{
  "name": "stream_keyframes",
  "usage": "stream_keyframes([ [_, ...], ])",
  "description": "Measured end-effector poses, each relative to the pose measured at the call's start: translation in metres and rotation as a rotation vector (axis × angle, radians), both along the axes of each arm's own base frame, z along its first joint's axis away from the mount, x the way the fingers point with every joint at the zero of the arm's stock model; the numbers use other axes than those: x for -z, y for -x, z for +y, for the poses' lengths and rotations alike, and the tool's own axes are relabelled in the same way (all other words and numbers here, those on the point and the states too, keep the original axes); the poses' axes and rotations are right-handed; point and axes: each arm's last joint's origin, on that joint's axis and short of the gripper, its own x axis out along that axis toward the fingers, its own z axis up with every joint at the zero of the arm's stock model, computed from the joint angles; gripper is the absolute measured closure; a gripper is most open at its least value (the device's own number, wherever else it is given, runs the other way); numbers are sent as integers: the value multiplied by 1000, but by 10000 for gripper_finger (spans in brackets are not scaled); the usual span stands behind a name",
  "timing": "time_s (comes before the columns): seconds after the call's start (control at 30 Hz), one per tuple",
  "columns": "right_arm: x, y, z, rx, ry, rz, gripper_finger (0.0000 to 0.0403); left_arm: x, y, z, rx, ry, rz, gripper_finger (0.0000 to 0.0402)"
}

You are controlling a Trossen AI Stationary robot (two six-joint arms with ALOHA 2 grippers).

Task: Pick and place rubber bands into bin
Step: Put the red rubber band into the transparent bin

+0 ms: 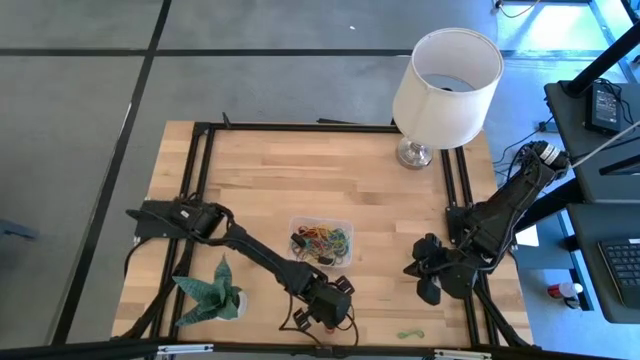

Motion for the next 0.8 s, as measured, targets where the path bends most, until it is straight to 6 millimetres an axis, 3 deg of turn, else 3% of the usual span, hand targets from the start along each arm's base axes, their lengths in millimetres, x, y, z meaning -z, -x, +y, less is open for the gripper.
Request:
stream_keyframes([
  [0.37, -1, 7, 6, 50, -44, -22, 391, 16, -1, -5, 98, -6, 11, 324],
  [0.63, -2, 6, 8, 67, -58, -48, 391, 18, -3, -1, 63, 10, 34, 393],
  [0.8, -3, 6, 8, 72, -62, -61, 391, 17, -3, 2, 16, 29, 58, 400],
])
